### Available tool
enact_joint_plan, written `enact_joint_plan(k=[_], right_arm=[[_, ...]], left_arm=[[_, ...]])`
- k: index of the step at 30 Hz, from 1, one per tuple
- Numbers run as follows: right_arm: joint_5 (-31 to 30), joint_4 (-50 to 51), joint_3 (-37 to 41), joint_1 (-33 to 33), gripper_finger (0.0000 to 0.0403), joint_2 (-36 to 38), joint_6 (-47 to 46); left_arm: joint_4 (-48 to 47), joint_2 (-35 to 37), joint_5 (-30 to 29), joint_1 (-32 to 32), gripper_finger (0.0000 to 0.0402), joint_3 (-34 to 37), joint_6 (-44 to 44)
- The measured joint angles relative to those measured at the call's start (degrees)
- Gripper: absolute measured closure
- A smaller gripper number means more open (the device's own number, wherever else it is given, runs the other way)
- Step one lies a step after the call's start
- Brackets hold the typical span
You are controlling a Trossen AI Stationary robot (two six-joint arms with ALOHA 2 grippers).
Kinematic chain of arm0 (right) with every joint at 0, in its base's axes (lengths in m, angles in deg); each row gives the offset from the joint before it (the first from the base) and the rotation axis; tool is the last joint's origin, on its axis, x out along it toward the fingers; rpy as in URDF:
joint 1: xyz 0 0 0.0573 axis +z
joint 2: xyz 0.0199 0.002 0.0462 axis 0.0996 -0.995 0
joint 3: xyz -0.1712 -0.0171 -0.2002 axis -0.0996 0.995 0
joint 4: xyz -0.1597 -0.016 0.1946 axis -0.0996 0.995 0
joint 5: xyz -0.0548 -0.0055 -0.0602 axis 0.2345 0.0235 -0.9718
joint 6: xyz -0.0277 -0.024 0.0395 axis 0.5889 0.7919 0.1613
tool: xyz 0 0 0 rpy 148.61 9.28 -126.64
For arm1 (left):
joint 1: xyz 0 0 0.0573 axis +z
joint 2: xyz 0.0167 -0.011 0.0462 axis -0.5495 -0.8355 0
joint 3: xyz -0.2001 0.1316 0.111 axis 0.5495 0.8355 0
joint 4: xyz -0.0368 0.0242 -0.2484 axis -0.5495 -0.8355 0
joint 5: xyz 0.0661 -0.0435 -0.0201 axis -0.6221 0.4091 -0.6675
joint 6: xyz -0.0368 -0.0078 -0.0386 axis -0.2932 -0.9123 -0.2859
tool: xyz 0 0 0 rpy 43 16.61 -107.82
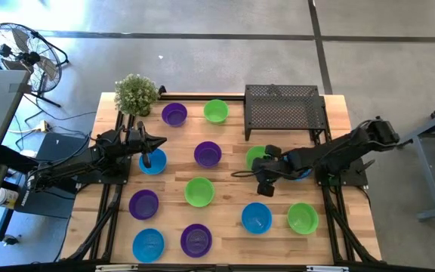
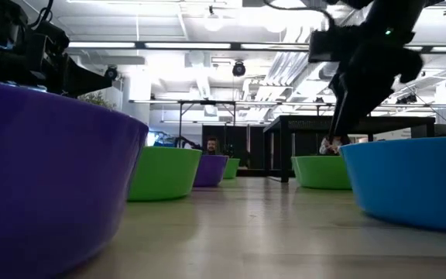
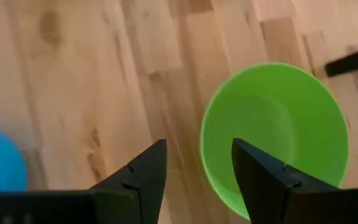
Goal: Pick & Place Mini bowls
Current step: Put the green bowl on the shelf
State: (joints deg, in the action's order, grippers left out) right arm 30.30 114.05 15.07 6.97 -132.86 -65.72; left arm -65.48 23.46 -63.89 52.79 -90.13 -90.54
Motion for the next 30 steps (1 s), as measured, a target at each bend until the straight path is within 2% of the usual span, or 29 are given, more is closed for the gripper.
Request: enact_joint_plan(k=[4, 10, 13, 18, 27, 30], right_arm=[[1.66, 0.37, -0.35, -2.42, 0.0232, -2.15, -1.78], [2.88, -0.09, -0.35, -5.17, 0.0256, -6.14, 1.36], [5.32, -0.96, -0.35, -6.32, 0.0274, -8.16, 2.43], [6.02, -1.31, -0.35, -7.40, 0.0305, -10.75, 2.45], [7.56, -3.28, -0.35, -7.52, 0.0389, -10.96, 2.72], [8.86, -3.24, -0.35, -7.46, 0.0397, -10.26, 2.81]], left_arm=[[0.03, 0.00, -0.02, 0.00, 0.0401, 0.00, 0.16], [-0.05, 0.00, -0.04, 0.02, 0.0401, 0.00, 0.17], [-0.13, 0.00, -0.09, 0.00, 0.0401, 0.00, 0.17], [-0.16, 0.00, -0.17, 0.01, 0.0401, 0.00, 0.17], [-0.21, 0.00, -0.22, 0.02, 0.0401, 0.00, 0.17], [-0.21, 0.00, -0.22, 0.00, 0.0401, 0.00, 0.17]])
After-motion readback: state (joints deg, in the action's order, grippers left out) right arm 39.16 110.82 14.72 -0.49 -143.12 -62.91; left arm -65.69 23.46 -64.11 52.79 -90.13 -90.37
